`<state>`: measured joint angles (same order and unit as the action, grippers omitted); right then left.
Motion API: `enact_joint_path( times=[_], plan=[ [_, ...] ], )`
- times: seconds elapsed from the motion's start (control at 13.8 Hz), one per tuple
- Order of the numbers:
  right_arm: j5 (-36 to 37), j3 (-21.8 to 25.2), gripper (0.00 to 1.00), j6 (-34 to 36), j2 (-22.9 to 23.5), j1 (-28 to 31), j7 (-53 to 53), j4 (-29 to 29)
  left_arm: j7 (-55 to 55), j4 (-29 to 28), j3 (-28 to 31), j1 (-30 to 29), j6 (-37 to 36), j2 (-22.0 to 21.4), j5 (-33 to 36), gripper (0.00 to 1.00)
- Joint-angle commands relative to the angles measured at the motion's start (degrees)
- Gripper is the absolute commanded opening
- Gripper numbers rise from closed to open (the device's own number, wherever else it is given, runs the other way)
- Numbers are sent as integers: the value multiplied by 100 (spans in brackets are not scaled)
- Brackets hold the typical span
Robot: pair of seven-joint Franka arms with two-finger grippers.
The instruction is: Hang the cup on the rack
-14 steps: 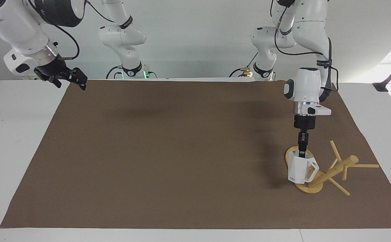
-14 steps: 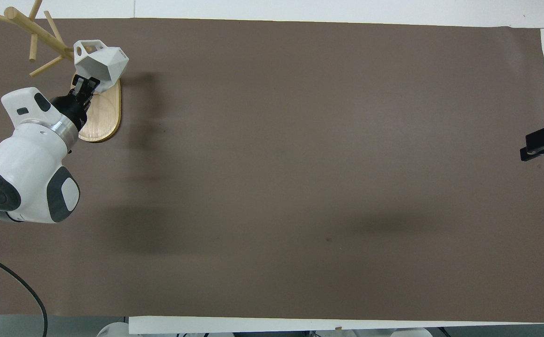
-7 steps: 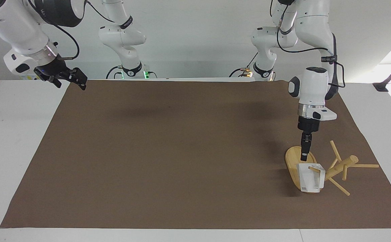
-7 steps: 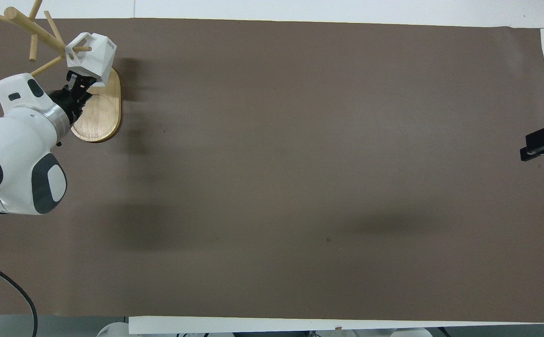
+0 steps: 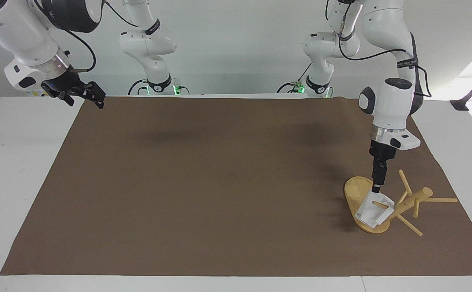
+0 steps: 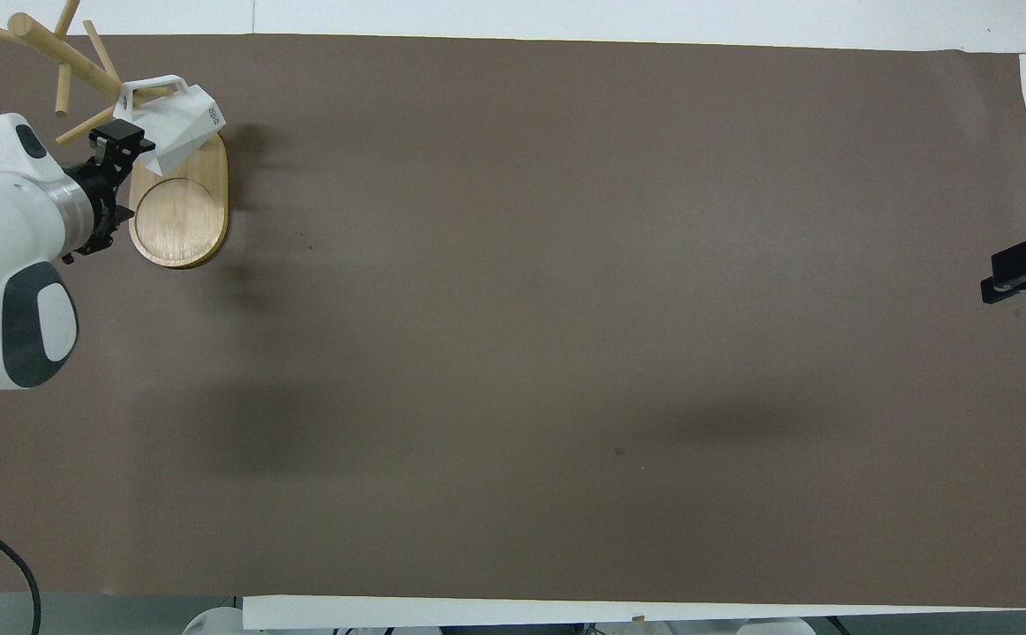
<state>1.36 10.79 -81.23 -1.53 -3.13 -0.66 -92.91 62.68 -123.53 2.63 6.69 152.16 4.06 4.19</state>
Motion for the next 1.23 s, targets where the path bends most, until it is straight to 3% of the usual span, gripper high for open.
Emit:
enact_joint_path(
  times=[0.0, 0.22, 0.58, 0.8, 1.16],
  plan=[
    [48, -24, 99, -34, -75, 14, 31, -96, -753, 424, -35, -203, -1666, -388, 125, 100],
    [48, -24, 99, -42, -75, 14, 31, -96, -2132, 943, -26, -256, -3336, -713, 108, 100],
    [48, -16, 99, -33, -75, 14, 31, -96, -4864, 2656, -26, -265, -6404, -557, -251, 100],
    [48, -16, 99, -42, -75, 14, 23, -96, -6361, 2931, -26, -379, -7015, -486, -569, 100],
    [48, -24, 99, -33, -75, 14, 23, -96, -6443, 3695, -87, -379, -7225, -108, -604, 100]
  ],
)
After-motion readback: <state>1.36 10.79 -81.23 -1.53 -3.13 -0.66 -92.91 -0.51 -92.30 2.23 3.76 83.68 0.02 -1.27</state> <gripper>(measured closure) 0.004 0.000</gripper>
